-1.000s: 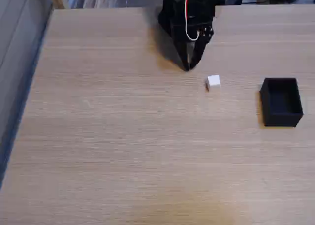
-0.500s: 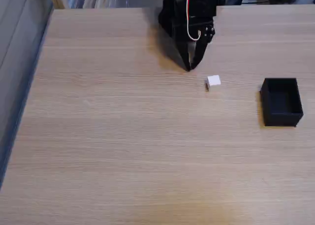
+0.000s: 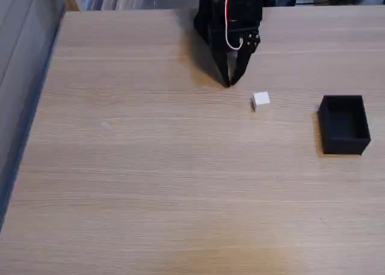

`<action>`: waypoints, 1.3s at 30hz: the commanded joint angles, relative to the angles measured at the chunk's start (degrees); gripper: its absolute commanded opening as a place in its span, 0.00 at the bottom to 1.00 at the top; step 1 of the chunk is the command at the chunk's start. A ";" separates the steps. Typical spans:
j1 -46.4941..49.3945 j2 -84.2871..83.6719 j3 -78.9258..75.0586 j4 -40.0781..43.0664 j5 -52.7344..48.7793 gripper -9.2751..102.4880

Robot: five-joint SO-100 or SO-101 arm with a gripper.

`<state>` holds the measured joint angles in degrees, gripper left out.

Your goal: Pick a white block and place it in the black box.

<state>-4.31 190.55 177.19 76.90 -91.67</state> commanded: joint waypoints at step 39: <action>-3.78 -29.00 -19.25 -4.75 2.02 0.32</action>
<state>-7.29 164.62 161.19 73.30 -90.44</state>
